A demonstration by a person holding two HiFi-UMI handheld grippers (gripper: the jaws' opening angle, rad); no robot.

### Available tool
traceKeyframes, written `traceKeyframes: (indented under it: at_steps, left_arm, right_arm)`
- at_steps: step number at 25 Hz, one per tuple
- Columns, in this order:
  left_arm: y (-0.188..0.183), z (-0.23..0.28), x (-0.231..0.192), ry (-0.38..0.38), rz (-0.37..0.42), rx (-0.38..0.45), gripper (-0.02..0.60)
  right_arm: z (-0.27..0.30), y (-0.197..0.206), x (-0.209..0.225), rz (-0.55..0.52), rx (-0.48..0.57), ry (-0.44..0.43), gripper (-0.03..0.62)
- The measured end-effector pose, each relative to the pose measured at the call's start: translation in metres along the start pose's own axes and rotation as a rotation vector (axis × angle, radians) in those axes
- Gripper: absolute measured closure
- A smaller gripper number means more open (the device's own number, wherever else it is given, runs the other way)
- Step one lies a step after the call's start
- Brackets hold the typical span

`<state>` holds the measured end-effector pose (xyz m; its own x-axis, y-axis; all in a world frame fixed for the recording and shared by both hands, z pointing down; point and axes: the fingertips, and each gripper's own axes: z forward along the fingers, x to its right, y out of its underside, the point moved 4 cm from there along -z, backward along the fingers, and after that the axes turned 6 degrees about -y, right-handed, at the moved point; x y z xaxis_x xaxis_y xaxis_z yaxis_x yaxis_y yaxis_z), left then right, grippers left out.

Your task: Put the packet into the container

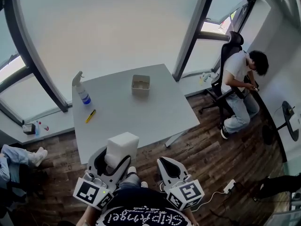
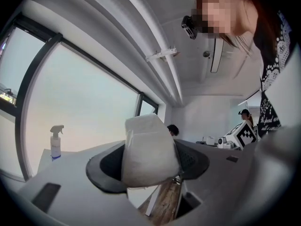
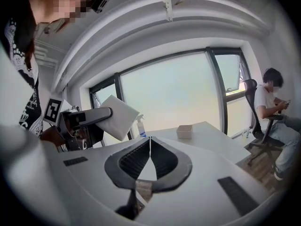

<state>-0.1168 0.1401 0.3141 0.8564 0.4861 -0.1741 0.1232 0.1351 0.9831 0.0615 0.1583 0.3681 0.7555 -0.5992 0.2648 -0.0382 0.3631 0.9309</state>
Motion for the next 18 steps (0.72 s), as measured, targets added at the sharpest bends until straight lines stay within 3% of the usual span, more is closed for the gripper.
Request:
traceKeyframes:
  at_steps: [18]
  left_arm:
    - [-0.015, 0.056, -0.046, 0.004, 0.006, -0.016, 0.301]
  right_arm:
    - [0.056, -0.035, 0.034, 0.006, 0.020, 0.027, 0.579]
